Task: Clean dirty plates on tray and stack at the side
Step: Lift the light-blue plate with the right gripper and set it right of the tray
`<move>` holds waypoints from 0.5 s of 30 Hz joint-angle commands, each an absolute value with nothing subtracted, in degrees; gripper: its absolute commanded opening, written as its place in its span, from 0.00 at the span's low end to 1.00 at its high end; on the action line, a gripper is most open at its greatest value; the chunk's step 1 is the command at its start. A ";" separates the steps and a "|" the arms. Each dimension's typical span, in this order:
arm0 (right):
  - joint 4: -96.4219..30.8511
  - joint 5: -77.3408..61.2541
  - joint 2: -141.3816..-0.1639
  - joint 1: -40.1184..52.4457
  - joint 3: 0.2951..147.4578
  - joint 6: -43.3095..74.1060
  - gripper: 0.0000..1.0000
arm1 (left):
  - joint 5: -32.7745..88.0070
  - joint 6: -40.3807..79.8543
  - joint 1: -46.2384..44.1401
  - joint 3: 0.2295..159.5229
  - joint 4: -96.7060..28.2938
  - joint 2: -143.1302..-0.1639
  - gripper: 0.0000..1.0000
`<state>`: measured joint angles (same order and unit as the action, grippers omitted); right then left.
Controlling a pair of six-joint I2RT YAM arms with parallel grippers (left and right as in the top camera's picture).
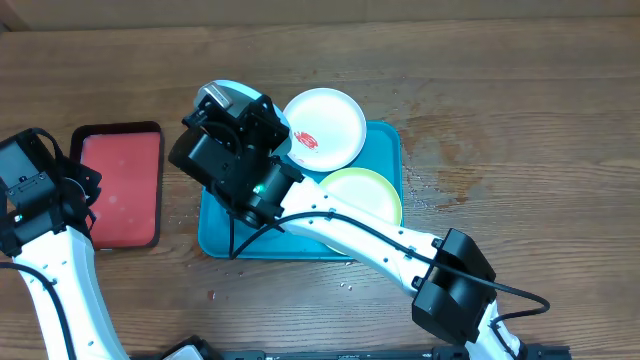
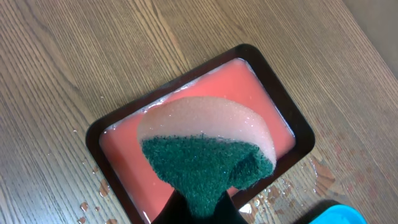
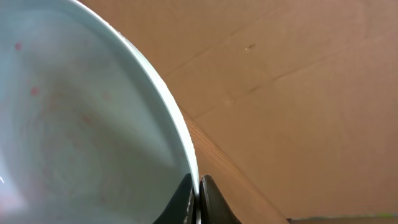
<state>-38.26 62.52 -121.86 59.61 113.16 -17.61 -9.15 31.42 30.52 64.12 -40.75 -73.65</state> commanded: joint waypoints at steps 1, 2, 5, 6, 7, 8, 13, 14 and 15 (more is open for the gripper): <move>-39.44 61.25 -119.57 59.16 114.93 -13.61 0.04 | -8.71 31.97 30.74 64.31 -40.51 -73.89 0.04; -41.25 57.01 -119.57 58.96 114.93 -11.40 0.04 | -8.71 31.97 30.74 64.31 -40.51 -73.89 0.04; -46.19 31.73 -119.72 56.69 113.82 -5.91 0.04 | -8.69 31.97 30.74 64.23 -40.56 -73.89 0.04; -46.26 24.21 -119.81 55.59 112.86 -5.96 0.04 | -8.69 31.97 30.74 64.23 -40.66 -73.89 0.05; -46.26 20.25 -119.83 54.46 111.94 -5.93 0.04 | -8.69 31.97 30.74 64.23 -40.73 -73.89 0.04; -47.03 19.22 -119.83 53.39 111.50 -5.67 0.04 | -8.60 31.97 30.72 64.23 -40.73 -73.89 0.04; -53.91 30.30 -115.42 48.53 115.20 6.42 0.04 | -8.25 31.97 30.72 64.23 -40.64 -73.89 0.04; -53.89 30.30 -114.59 48.07 115.28 6.61 0.04 | -8.25 31.97 30.72 64.23 -40.62 -73.89 0.04; -53.65 30.20 -112.77 47.13 115.26 7.42 0.04 | -8.25 31.97 30.72 64.23 -40.62 -73.91 0.04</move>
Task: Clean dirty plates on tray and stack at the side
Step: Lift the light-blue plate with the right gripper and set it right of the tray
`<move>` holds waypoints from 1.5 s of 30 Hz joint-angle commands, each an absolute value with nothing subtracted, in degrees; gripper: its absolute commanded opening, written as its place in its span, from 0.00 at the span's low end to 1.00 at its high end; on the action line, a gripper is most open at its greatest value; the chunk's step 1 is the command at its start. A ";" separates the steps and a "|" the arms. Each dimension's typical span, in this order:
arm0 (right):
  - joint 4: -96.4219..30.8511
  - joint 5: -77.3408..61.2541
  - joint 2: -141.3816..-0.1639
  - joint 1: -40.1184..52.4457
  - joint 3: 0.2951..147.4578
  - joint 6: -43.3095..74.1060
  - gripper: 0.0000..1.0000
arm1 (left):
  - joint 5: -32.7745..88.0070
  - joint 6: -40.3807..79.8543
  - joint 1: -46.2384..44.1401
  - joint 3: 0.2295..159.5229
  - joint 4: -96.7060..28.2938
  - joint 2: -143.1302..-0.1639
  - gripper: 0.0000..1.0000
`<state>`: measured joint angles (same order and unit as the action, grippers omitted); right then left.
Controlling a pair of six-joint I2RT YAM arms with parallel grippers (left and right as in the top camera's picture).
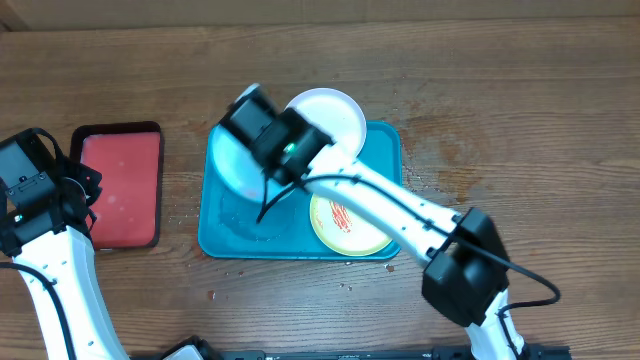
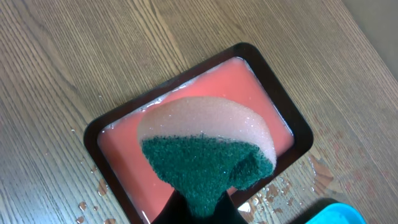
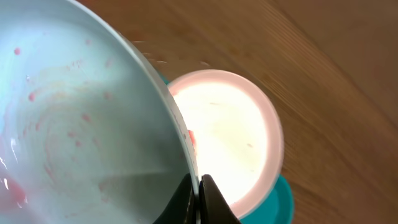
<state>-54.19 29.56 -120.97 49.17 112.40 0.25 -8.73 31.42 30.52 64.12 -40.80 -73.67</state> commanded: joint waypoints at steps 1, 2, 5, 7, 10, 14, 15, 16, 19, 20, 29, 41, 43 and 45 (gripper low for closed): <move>-53.30 29.71 -110.85 45.89 115.26 8.01 0.04 | -8.25 31.97 30.72 64.23 -40.62 -73.93 0.04; -53.10 28.56 -109.51 44.75 115.26 8.19 0.04 | -8.25 31.97 30.72 64.23 -40.64 -73.95 0.04; -52.62 21.67 -108.55 40.77 115.11 7.16 0.04 | -8.21 31.97 30.72 64.23 -40.62 -74.22 0.04; -52.82 17.76 -109.86 38.57 113.62 7.07 0.04 | -8.14 31.97 30.72 64.23 -40.64 -74.52 0.04; -52.86 10.35 -113.27 35.86 110.21 7.38 0.04 | -7.55 31.99 30.72 64.23 -40.62 -75.07 0.04; -53.67 -6.39 -115.11 31.14 109.86 12.99 0.04 | -5.93 31.99 30.72 64.23 -40.60 -76.12 0.04; -53.23 -11.07 -114.96 29.39 109.97 13.96 0.04 | -5.50 31.99 30.72 64.23 -40.60 -76.40 0.04; -52.64 -16.71 -114.48 27.03 110.17 14.46 0.04 | -4.99 31.97 30.72 64.23 -40.62 -76.64 0.04; -51.55 -28.62 -113.78 19.40 110.39 15.27 0.04 | -4.84 31.92 30.72 64.23 -40.80 -77.10 0.04; -51.59 -30.87 -113.78 16.58 110.39 15.27 0.04 | -4.84 31.94 30.72 64.23 -40.86 -77.17 0.04; -66.00 -16.73 -115.70 -5.23 109.54 15.03 0.04 | -2.90 31.97 30.72 64.23 -41.50 -77.25 0.04; -56.27 -7.99 -115.92 -13.96 91.98 15.51 0.04 | -2.92 31.94 30.72 64.23 -41.50 -77.25 0.04; -54.06 -8.03 -115.92 -13.96 89.45 15.51 0.05 | -2.92 31.94 30.72 64.23 -41.47 -77.25 0.04; -52.62 -8.43 -115.92 -13.56 87.92 15.46 0.14 | -2.92 31.94 30.72 64.23 -41.47 -77.25 0.04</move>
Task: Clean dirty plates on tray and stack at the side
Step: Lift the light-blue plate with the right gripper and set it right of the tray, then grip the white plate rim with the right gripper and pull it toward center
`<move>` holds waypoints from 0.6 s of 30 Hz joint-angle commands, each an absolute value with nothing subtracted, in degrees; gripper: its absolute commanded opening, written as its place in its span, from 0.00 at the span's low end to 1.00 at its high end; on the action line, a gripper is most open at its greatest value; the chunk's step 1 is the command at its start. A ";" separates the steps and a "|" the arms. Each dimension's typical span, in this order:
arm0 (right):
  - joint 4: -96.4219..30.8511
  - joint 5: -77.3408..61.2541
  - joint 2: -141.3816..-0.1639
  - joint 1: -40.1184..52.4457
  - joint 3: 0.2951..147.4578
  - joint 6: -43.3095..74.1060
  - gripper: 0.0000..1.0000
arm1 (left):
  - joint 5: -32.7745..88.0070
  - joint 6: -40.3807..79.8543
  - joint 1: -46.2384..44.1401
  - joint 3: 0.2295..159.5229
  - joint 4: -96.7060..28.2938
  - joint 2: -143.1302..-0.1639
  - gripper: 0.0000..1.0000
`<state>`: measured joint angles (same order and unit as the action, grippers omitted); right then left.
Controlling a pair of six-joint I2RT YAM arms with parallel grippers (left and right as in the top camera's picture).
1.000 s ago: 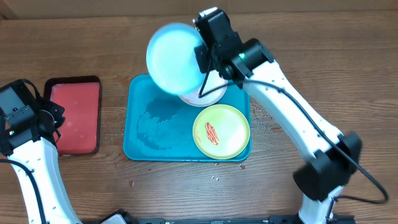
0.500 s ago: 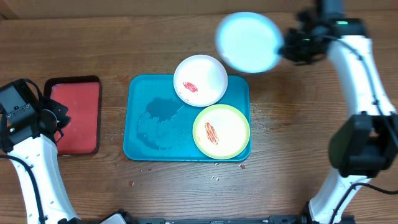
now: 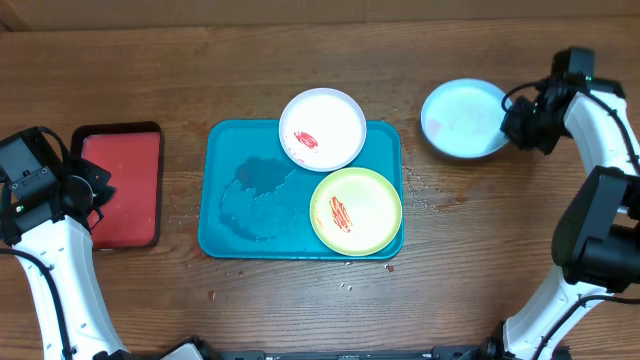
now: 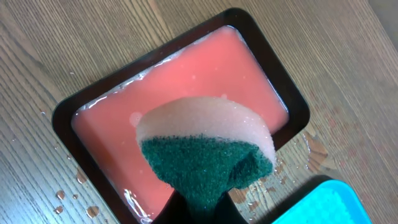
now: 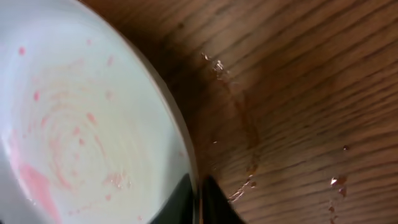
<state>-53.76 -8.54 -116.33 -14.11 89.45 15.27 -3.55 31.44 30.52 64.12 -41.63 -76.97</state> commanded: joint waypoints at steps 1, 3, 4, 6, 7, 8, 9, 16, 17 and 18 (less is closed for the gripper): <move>-52.01 -9.02 -115.92 -13.30 87.42 15.31 0.16 | -2.92 31.94 30.72 64.23 -41.45 -77.25 0.04; -51.94 -10.46 -115.92 -12.62 87.33 13.45 0.18 | -2.90 31.94 30.70 64.23 -41.45 -77.25 0.04; -52.01 -10.79 -115.90 -12.21 87.37 13.04 0.19 | -2.90 31.94 30.63 64.23 -41.47 -77.25 0.04; -52.62 -10.85 -115.74 -11.16 87.92 13.10 0.20 | -2.92 31.92 30.37 64.23 -41.50 -77.28 0.04; -52.86 -11.27 -115.70 -10.70 88.31 13.06 0.21 | -2.90 31.92 30.17 64.23 -41.45 -77.30 0.04; -53.32 -12.40 -115.48 -10.04 89.08 13.06 0.23 | -2.92 31.90 29.87 64.23 -41.45 -77.36 0.04; -53.60 -13.69 -115.22 -9.47 89.78 13.06 0.26 | -2.94 31.90 29.61 64.23 -41.45 -77.45 0.04; -50.57 -24.84 -113.25 -3.18 94.65 10.48 0.46 | -2.98 31.94 28.40 64.23 -41.34 -79.31 0.04; -49.01 -25.02 -113.25 -1.93 94.63 10.48 0.48 | -3.01 31.94 28.40 64.23 -41.32 -79.70 0.04; -47.57 -24.88 -113.27 -0.60 94.61 10.46 0.49 | -3.11 31.92 28.40 64.23 -41.28 -80.12 0.04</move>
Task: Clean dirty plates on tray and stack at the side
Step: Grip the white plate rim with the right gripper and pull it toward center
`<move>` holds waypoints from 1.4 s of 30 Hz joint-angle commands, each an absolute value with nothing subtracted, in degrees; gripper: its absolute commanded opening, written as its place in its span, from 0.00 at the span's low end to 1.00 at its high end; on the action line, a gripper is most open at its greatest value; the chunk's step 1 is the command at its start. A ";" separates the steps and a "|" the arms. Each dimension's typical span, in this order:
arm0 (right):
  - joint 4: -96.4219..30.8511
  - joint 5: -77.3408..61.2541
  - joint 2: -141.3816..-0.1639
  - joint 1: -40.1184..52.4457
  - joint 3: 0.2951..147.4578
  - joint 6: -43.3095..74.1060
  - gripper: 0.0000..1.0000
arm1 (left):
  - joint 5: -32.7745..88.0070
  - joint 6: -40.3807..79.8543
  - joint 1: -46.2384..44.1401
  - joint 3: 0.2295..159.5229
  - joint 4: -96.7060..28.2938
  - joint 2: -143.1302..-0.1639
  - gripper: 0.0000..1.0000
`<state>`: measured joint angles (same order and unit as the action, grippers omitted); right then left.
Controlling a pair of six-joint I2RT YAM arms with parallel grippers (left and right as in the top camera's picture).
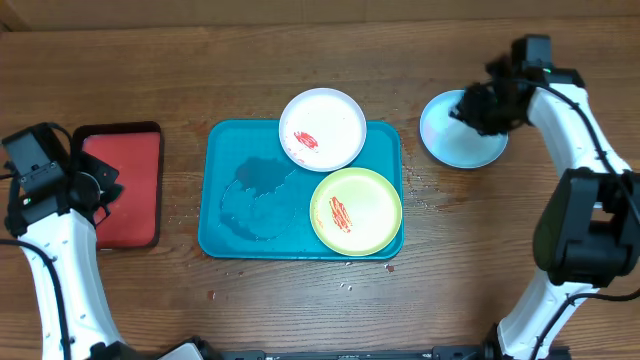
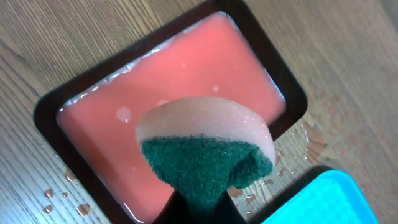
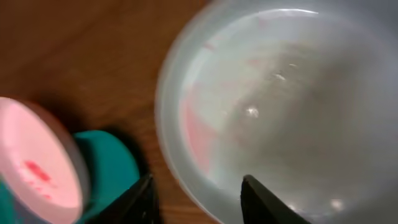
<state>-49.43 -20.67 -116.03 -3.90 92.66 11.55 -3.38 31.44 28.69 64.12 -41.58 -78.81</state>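
A teal tray [image 1: 215, 240] holds a white plate [image 1: 322, 130] and a green plate [image 1: 356, 210], each with a red smear. A pale blue plate [image 1: 462, 138] with faint pink streaks lies on the wood right of the tray. My right gripper [image 3: 198, 193] hovers open over that plate's [image 3: 280, 112] left side, holding nothing. My left gripper [image 2: 199, 205] is shut on a sponge [image 2: 205, 143], green scrub side toward the camera, above the dark dish of red liquid [image 2: 168, 93].
The dish of red liquid [image 1: 120, 185] stands left of the tray. Water drops lie on the wood by the dish [image 2: 53, 196] and right of the tray [image 1: 440, 185]. A wet patch [image 1: 255, 190] covers the tray's left half.
My right gripper has let go of the pale blue plate, which now lies on the table, and stands open over its left side. The left gripper with the sponge shifted slightly over the dish.
My right gripper first held the pale blue plate by its rim above the tray's left part. Then it had the plate at the right of the table, and now the plate rests there, released. My left gripper has kept the sponge over the red dish throughout.
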 commanded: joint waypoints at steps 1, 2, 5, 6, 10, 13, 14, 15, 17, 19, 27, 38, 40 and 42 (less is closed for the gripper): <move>-45.84 -24.18 -113.54 1.06 94.52 10.48 0.49 | -3.11 31.94 28.40 64.23 -41.19 -80.62 0.04; -44.56 -23.35 -113.80 2.48 94.52 10.48 0.49 | -3.11 31.92 28.40 64.23 -41.10 -81.06 0.04; -40.01 -18.50 -115.44 7.68 94.50 10.50 0.49 | -3.11 31.90 28.40 64.23 -41.08 -82.37 0.04; -38.87 -16.75 -116.22 9.21 94.50 10.50 0.50 | -3.11 31.88 28.40 64.23 -41.06 -82.65 0.04; -35.48 -9.78 -119.37 15.03 94.50 10.68 0.53 | -3.11 31.68 28.40 64.23 -41.12 -83.15 0.04; -33.12 -6.39 -121.38 18.61 94.50 10.63 0.57 | -3.11 30.92 28.40 64.23 -41.10 -83.15 0.04; -32.38 -5.82 -121.80 19.51 94.50 10.59 0.57 | -3.11 30.81 28.40 64.23 -41.12 -83.15 0.04; -31.64 -5.08 -122.45 20.43 94.50 10.33 0.58 | -3.09 30.81 28.40 64.23 -41.12 -83.15 0.04; -31.16 -1.85 -123.28 21.54 94.50 9.54 0.59 | -3.07 30.83 28.40 64.23 -41.12 -83.15 0.04; -30.02 3.49 -124.31 22.31 94.50 9.54 0.59 | -2.94 30.81 28.40 64.23 -41.17 -83.15 0.04; -27.05 2.81 -125.58 22.46 94.50 5.48 0.43 | -2.94 30.81 28.40 64.23 -41.17 -83.15 0.04; -27.22 -1.58 -127.94 22.83 94.65 5.54 0.32 | -2.94 30.83 28.40 64.23 -41.15 -83.15 0.04; -27.33 -1.58 -127.94 23.09 94.65 5.54 0.25 | -2.94 30.83 28.40 64.23 -41.15 -83.15 0.04; -27.77 -1.61 -127.74 23.27 94.65 5.58 0.18 | -2.94 30.81 28.40 64.23 -41.15 -83.15 0.04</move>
<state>-27.66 -0.82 -127.59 22.76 93.54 5.58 -3.38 31.40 28.58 64.12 -41.34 -83.07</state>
